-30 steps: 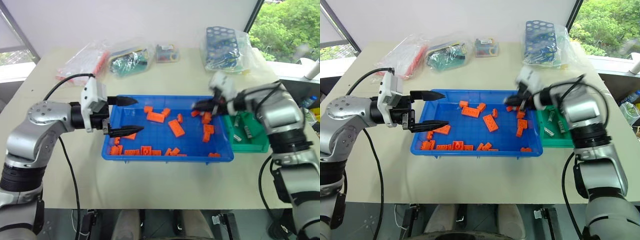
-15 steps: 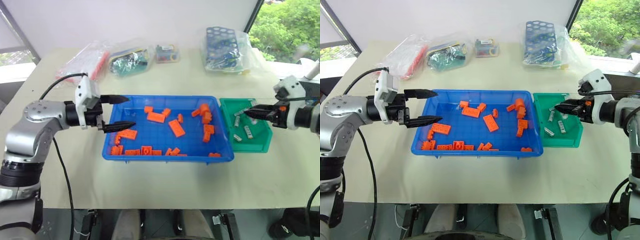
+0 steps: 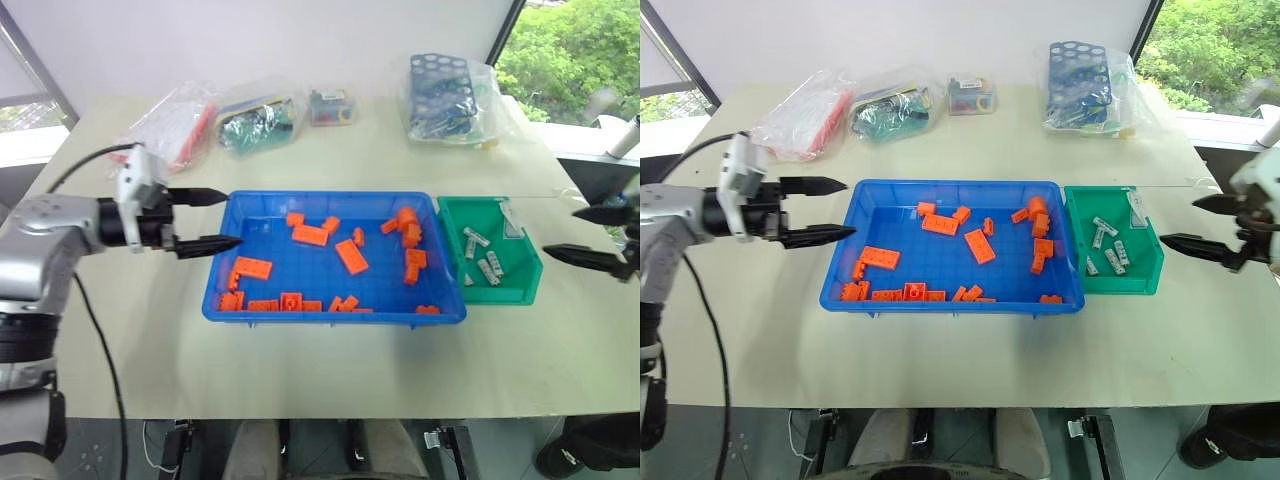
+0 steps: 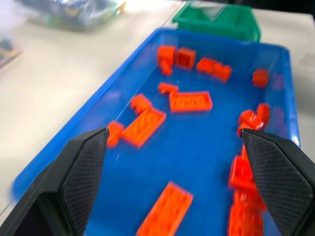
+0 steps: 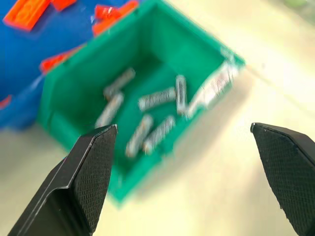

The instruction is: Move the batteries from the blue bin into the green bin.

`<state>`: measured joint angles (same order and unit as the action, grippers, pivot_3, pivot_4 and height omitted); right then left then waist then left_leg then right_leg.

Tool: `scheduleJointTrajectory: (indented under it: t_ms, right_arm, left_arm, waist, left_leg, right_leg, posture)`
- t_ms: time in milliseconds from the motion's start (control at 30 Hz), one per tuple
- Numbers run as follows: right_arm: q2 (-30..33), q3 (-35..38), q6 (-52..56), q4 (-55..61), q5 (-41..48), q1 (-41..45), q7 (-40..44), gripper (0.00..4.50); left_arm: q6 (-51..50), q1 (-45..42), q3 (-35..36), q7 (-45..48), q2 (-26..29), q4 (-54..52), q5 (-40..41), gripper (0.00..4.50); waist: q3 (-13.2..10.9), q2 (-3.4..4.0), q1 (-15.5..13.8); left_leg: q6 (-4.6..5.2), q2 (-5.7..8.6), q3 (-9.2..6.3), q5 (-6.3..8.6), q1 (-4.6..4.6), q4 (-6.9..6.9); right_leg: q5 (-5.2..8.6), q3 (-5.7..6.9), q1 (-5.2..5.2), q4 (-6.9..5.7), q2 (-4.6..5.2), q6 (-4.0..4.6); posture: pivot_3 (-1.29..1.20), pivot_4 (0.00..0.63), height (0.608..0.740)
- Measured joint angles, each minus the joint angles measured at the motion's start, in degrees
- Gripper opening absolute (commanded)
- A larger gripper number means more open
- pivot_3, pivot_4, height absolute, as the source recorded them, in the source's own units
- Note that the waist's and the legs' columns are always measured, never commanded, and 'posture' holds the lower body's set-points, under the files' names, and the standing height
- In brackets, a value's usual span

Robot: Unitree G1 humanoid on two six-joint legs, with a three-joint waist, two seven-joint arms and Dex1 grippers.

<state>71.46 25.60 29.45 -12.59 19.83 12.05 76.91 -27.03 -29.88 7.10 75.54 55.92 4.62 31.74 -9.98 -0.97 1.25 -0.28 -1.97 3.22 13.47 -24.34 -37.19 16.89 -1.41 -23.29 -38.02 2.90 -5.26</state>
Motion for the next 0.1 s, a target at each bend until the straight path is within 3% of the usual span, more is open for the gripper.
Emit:
scheduleJointTrajectory:
  t_ms: [100]
  right_arm:
    - [1.2,-0.1,-1.8,-4.8,0.8,-0.2,4.8,4.47]
  left_arm:
    - [0.2,0.3,0.7,2.7,2.7,3.1,-0.3,4.50]
  waist:
    - [0.0,0.05,-0.1]
  left_leg:
    - [0.00,-0.01,0.02,0.00,0.00,-0.01]
  right_leg:
    - [0.00,-0.01,-0.01,-0.02,0.01,0.01]
  posture:
    - [0.00,0.150,0.739]
